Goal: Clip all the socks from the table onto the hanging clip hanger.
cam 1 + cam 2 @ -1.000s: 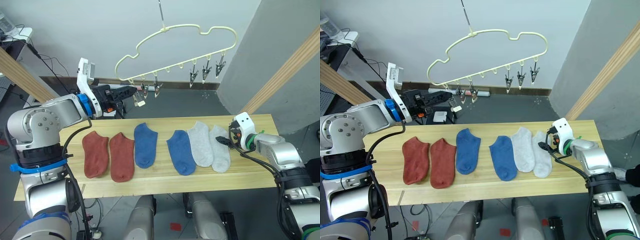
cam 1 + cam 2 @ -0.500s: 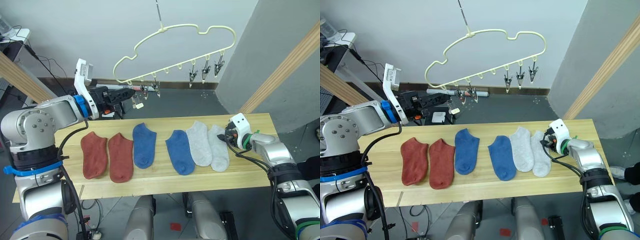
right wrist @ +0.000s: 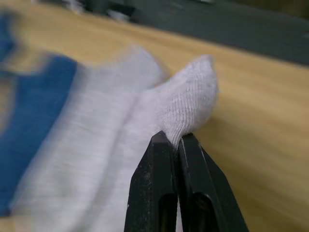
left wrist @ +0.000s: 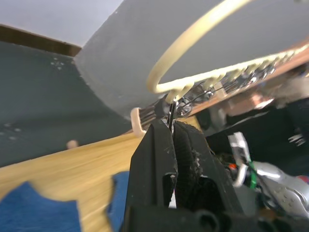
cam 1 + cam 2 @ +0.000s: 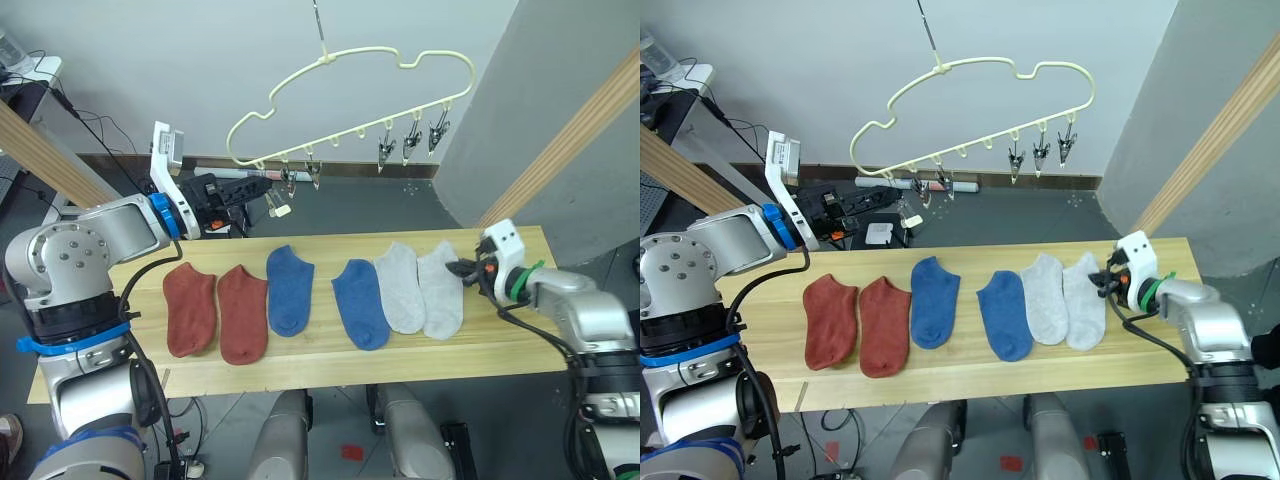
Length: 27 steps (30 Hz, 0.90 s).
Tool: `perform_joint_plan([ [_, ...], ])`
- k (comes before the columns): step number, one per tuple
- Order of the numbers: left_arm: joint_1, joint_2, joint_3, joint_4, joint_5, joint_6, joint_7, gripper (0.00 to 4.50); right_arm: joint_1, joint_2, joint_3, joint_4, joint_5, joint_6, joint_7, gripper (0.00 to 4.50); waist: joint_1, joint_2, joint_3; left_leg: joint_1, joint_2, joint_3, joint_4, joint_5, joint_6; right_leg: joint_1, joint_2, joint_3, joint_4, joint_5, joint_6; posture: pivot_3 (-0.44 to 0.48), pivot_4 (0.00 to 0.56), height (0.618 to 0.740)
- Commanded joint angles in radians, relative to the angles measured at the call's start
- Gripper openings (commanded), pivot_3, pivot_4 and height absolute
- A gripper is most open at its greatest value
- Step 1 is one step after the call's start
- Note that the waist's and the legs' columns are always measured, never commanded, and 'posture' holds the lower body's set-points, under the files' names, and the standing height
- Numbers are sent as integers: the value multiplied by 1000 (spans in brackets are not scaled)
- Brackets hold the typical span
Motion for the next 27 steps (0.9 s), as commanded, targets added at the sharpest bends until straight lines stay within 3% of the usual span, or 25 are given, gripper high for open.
perform_joint_plan([
  [1, -35, -16, 80, 41, -94, 85, 43, 0, -79, 5, -95, -161, 280, 270, 55, 53, -4, -2, 1, 0, 0, 0, 0, 0, 1, 0, 0, 0, 0, 0, 0, -23, 365, 740],
  [5, -55, -36, 132, 104, -140, 133, 91, 0, -156, 78, -140, -154, 498, 480, 52, 53, 0, -2, 1, 0, 0, -1, 0, -2, 3, 0, 0, -1, 0, 0, 0, -43, 360, 740],
  [9, -84, -78, 196, 179, -206, 190, 141, 0, -198, 220, -56, -123, 594, 537, 45, 53, -1, -2, 1, -1, -1, 0, 0, -2, 3, -2, -1, 0, 0, 0, 0, -41, 365, 740],
  [16, -90, -96, 214, 186, -271, 246, 186, 0, -260, 273, 121, 5, 473, 364, 93, 53, -3, -2, 1, -13, -1, 0, 4, 0, 0, -17, -1, 0, 5, 1, -1, -36, 368, 740],
  [27, -89, -108, 217, 177, -380, 242, 285, 0, -358, 339, 208, 170, 359, 202, 148, 53, -2, -2, 1, -16, -1, 5, 5, 1, -1, -25, -3, 1, 15, 1, -1, -24, 367, 740],
])
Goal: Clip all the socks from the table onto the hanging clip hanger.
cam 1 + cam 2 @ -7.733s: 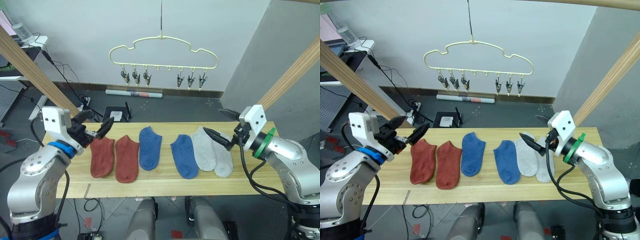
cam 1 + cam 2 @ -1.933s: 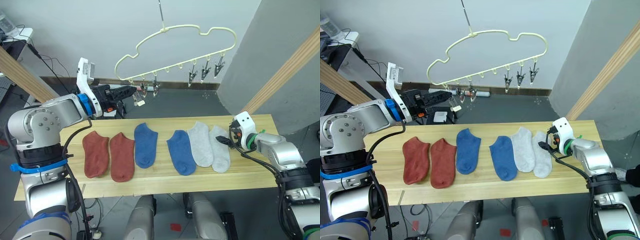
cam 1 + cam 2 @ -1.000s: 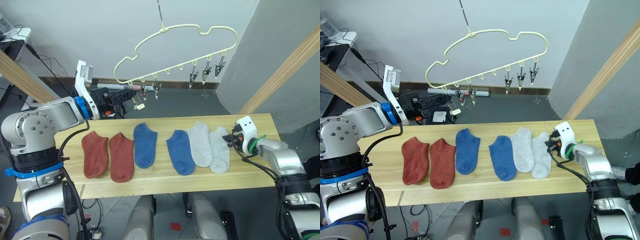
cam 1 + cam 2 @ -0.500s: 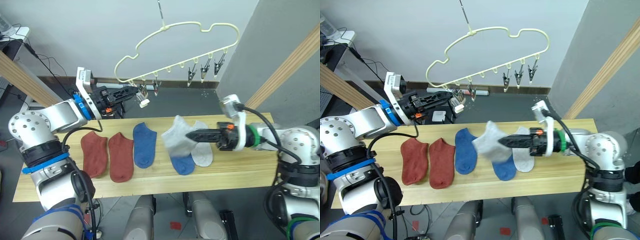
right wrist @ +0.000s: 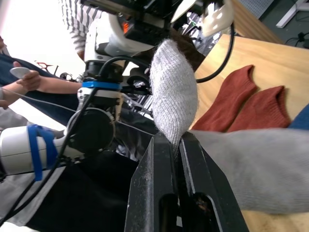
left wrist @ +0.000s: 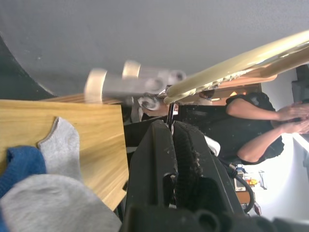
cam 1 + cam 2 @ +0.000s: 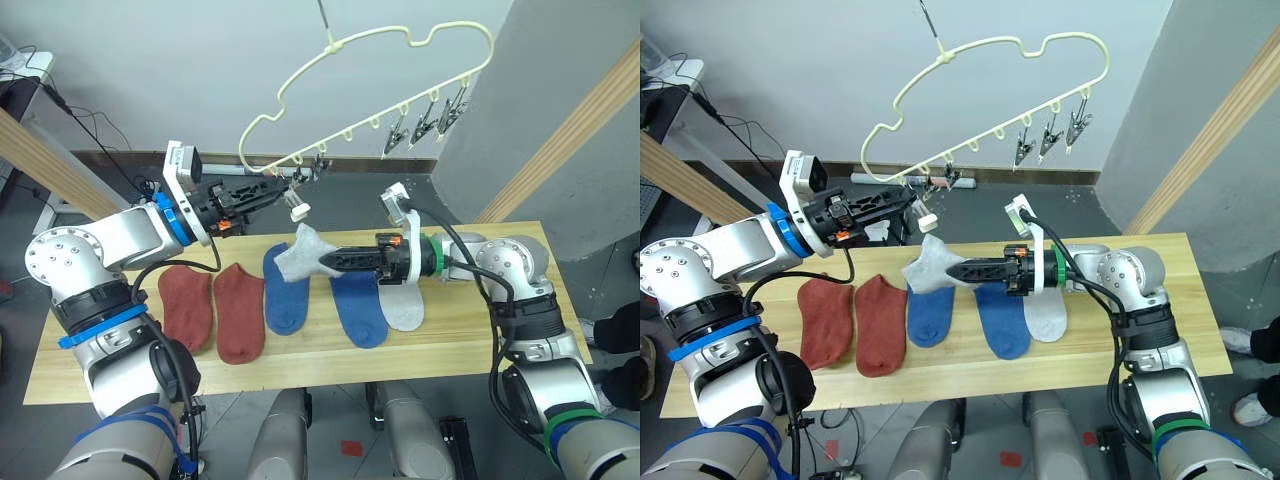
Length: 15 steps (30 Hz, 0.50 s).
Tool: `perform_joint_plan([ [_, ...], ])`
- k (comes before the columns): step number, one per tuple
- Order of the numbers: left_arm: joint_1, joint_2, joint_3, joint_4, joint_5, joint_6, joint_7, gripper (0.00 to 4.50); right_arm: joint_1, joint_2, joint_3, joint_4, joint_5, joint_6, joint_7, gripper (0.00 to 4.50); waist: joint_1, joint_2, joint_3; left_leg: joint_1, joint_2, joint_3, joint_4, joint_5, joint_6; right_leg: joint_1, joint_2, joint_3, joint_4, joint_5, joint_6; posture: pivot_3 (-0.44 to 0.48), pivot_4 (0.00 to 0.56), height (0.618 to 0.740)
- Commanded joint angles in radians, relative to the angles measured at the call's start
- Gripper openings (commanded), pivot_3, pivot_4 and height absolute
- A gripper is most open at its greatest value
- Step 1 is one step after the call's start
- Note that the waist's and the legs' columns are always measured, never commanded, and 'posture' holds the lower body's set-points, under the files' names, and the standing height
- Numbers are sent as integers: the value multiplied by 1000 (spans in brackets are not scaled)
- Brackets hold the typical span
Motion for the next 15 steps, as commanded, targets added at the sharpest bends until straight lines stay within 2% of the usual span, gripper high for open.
perform_joint_plan([
  [1, -8, 11, 3, -23, -67, 1, 13, 0, -26, 7, 14, 4, -14, -32, 34, 53, 0, 0, 0, 0, 0, 0, 0, 0, 0, 0, 0, 0, 0, 0, 0, -24, 367, 740],
  [15, 30, 43, -56, -36, -140, -36, 38, 0, -101, 47, 9, 110, -68, -91, 55, 53, 0, 0, 0, -1, 0, 1, 0, 0, 0, -3, 0, 1, 1, 0, 0, -20, 368, 740],
])
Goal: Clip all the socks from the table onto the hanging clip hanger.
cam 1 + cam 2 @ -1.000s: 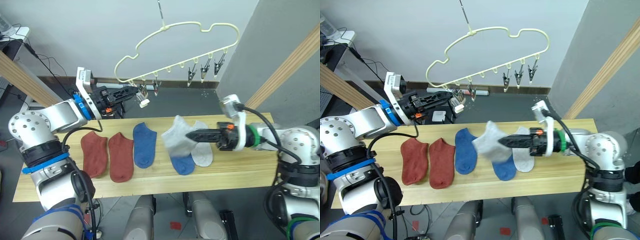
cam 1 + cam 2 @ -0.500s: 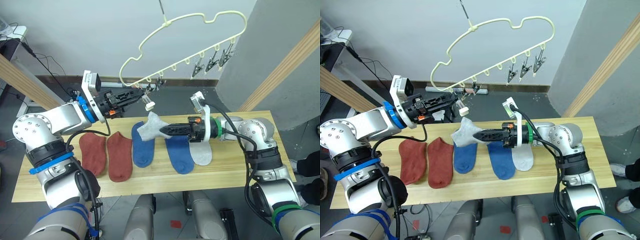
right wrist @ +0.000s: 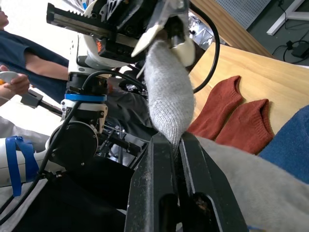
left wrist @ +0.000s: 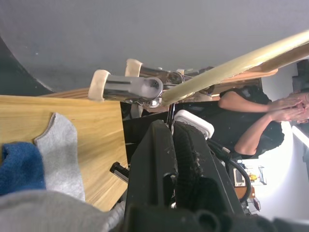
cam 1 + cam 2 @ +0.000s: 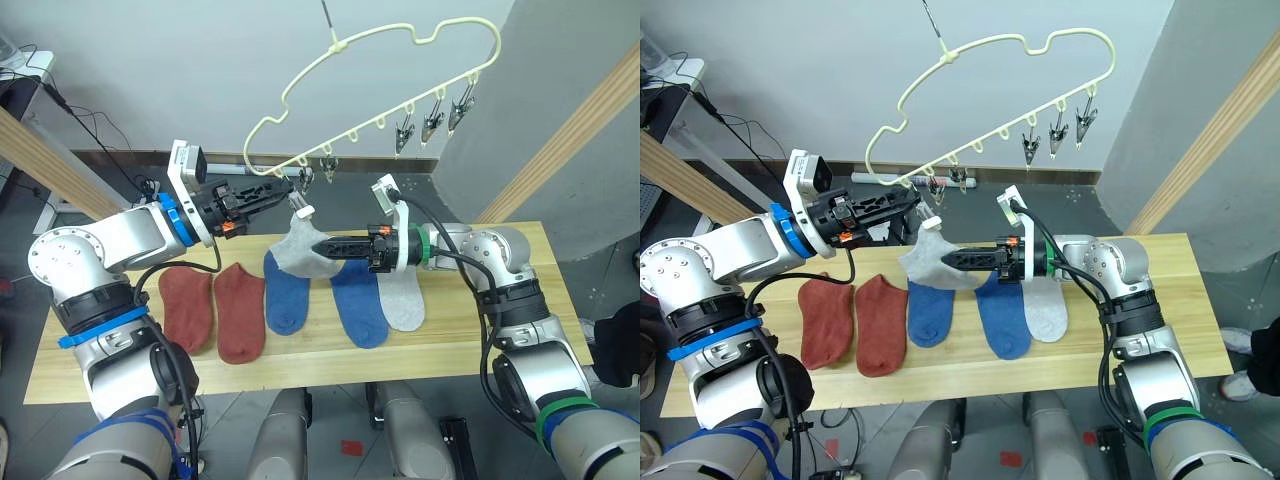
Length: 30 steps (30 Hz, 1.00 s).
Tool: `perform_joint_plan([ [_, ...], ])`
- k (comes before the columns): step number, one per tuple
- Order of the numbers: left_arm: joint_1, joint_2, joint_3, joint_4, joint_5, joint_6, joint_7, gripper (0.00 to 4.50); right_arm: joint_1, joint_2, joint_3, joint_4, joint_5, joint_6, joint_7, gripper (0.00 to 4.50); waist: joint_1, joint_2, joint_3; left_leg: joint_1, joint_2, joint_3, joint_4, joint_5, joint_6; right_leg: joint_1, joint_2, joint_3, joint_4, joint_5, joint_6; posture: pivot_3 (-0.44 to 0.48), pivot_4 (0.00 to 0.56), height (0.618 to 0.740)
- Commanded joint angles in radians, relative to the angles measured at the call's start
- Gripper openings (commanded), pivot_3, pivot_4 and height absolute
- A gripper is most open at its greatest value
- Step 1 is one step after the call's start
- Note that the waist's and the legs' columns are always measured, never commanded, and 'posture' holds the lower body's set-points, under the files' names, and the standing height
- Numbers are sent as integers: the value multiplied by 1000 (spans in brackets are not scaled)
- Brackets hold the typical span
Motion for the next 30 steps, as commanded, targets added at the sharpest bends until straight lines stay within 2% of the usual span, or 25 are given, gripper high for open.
perform_joint_plan([
  [1, 13, 24, -11, -30, -55, -13, -7, 0, -25, 8, -17, -12, 3, -15, 17, 53, 0, 0, 0, 0, 0, 0, 0, 0, 0, 0, 0, 0, 0, 0, 0, -20, 368, 740],
  [8, 38, 51, -48, -47, -98, -42, -16, 0, -31, 0, -25, 17, -12, -24, 22, 53, 0, 0, 0, 0, 0, 0, 0, 0, 0, -1, 0, 0, 0, 0, 0, -20, 368, 740],
  [13, 75, 71, -97, -128, -62, -103, -88, 0, -35, -1, -20, 18, -25, -32, 28, 53, -1, 0, 0, 0, 0, 0, 0, 0, 0, -1, 0, 0, 0, 0, 0, -25, 367, 740],
  [26, 110, 125, -123, -119, -85, -156, -95, 3854, -36, 12, -33, 27, -37, -40, 18, 0, -1, 0, 0, -1, 0, 0, 0, 0, 0, -1, 0, 0, 1, 0, 0, -18, 363, 740],
  [28, 119, 147, -123, -137, -64, -170, -98, 4357, -32, 22, -25, 21, -59, -76, 5, 0, -3, 0, 0, -1, 0, 0, 0, 0, 0, -1, 0, 0, 1, 0, 0, -18, 361, 740],
  [30, 132, 173, -122, -162, -54, -181, -103, 4493, -28, 38, -26, 15, -70, -91, -15, 0, -4, 0, 0, -1, 0, 0, 0, 0, 0, -2, 0, 1, 1, 0, 0, -18, 360, 740],
])
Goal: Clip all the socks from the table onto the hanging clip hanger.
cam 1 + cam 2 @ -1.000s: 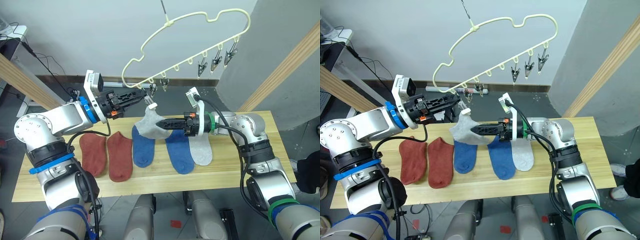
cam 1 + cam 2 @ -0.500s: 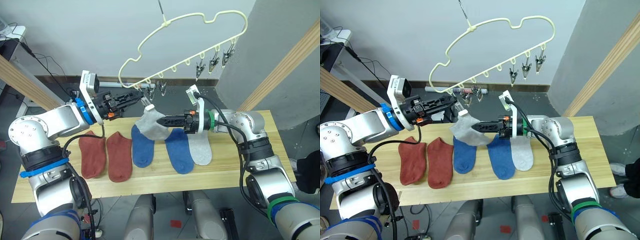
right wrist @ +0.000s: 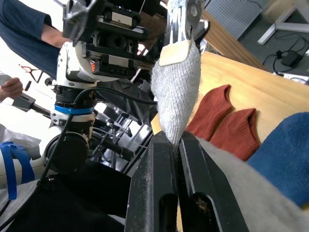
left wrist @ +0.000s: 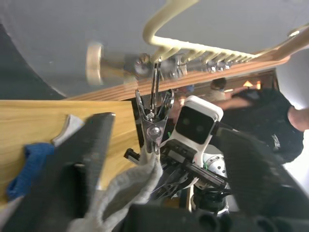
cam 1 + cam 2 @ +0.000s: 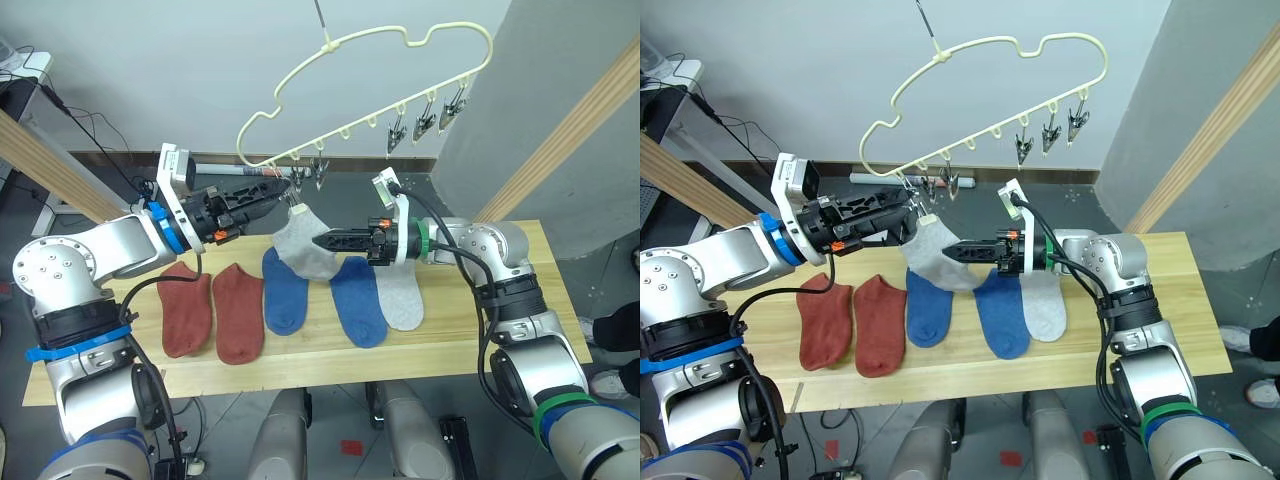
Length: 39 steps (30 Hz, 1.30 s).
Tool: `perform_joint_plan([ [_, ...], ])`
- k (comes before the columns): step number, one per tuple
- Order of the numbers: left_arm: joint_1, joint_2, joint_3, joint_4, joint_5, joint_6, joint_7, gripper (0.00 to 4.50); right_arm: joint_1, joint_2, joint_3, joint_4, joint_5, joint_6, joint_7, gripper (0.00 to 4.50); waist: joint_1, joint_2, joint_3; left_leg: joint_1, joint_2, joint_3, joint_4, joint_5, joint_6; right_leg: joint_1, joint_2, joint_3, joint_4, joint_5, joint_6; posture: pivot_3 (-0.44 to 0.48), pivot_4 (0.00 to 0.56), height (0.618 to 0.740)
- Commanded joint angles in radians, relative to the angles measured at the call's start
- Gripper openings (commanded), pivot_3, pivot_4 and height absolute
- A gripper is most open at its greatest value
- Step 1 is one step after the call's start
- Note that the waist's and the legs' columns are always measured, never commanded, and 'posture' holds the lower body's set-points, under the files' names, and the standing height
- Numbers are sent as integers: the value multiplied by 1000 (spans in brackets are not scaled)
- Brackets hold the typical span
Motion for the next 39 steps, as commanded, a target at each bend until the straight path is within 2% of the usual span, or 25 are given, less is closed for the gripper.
perform_joint_plan([
  [1, 32, 60, 2, -102, 17, -32, -36, 4499, -1, 29, -8, -28, -25, -51, -36, 234, -1, 0, 0, 0, 0, 0, 0, 0, 0, 0, 0, 0, 0, 0, 0, -16, 357, 740],
  [3, 77, 100, -27, -199, 67, -60, -70, 4500, 12, 46, -5, -40, -48, -75, -67, 706, -2, 0, 0, 0, 0, -1, 0, 0, 0, 0, 0, 0, 0, 0, 0, -2, 355, 740],
  [6, 148, 138, -82, -360, 166, -133, -87, 4500, 37, 63, -1, -66, -81, -116, -110, 1686, 1, 0, 0, 0, 0, -1, -1, 0, 0, -1, 0, 1, -1, 0, 0, 6, 354, 740],
  [8, 172, 111, -69, -391, 165, -174, -67, 4500, 59, 60, -4, -99, -86, -115, -128, 2435, 8, 0, 0, 0, 0, -2, -1, 0, 0, -1, -1, 0, -1, 0, 0, 9, 349, 740],
  [12, 214, 90, -98, -471, 282, -283, -44, 4500, 114, 36, -10, -183, -91, -102, -159, 3848, 18, 0, 0, 0, 0, -3, 0, 0, -1, 0, -1, -1, -1, 1, -1, 13, 349, 740],
  [14, 244, 28, -122, -522, 361, -354, 33, 4500, 194, -8, -14, -315, -105, -100, -203, 4474, 25, 0, 0, 0, 0, -3, -1, 1, -1, 0, -1, -1, -1, 1, -1, 15, 352, 740],
  [18, 281, -39, -205, -635, 571, -525, 93, 4500, 294, -75, -7, -566, -164, -213, -252, 4474, 30, 0, 0, -4, -1, -3, 0, 0, -1, -1, -1, -2, -3, 1, -1, 12, 360, 740],
  [23, 298, -92, -253, -614, 732, -651, 122, 4500, 315, -86, -10, -683, -165, -261, -280, 4474, 21, 0, 0, 0, 1, 1, -1, 1, -1, 0, 1, 0, 0, 1, -2, 8, 369, 740],
  [25, 323, -72, -351, -608, 868, -763, 65, 4500, 313, -80, -16, -704, -179, -298, -301, 4474, 22, 0, 0, 1, 2, 1, -1, 1, 0, 1, 2, -2, 0, 1, -2, 6, 368, 740],
  [28, 336, -110, -354, -599, 900, -816, 52, 4500, 293, -73, -26, -696, -179, -313, -329, 4474, 24, 0, 0, 1, 2, 2, 0, 1, 0, 1, 2, -1, 0, 2, -3, -3, 371, 740],
  [31, 333, -123, -349, -591, 934, -847, 41, 3901, 273, -76, -34, -687, -180, -323, -346, 4500, 25, 0, 0, 0, 1, 2, 0, 1, 1, 1, 1, -1, 0, 2, -3, -6, 372, 740],
  [33, 335, -123, -358, -595, 952, -856, 26, 3333, 268, -78, -33, -689, -179, -327, -351, 4500, 24, 0, 0, 0, 1, 1, 0, 1, 0, 1, 1, -2, 0, 2, -3, -8, 370, 740],
  [39, 324, -150, -372, -583, 996, -882, 10, 3333, 250, -82, -34, -698, -172, -336, -361, 4500, 24, 0, 0, 0, 1, 2, 0, 1, 1, 1, 1, -2, 0, 2, -3, -9, 367, 740],
])
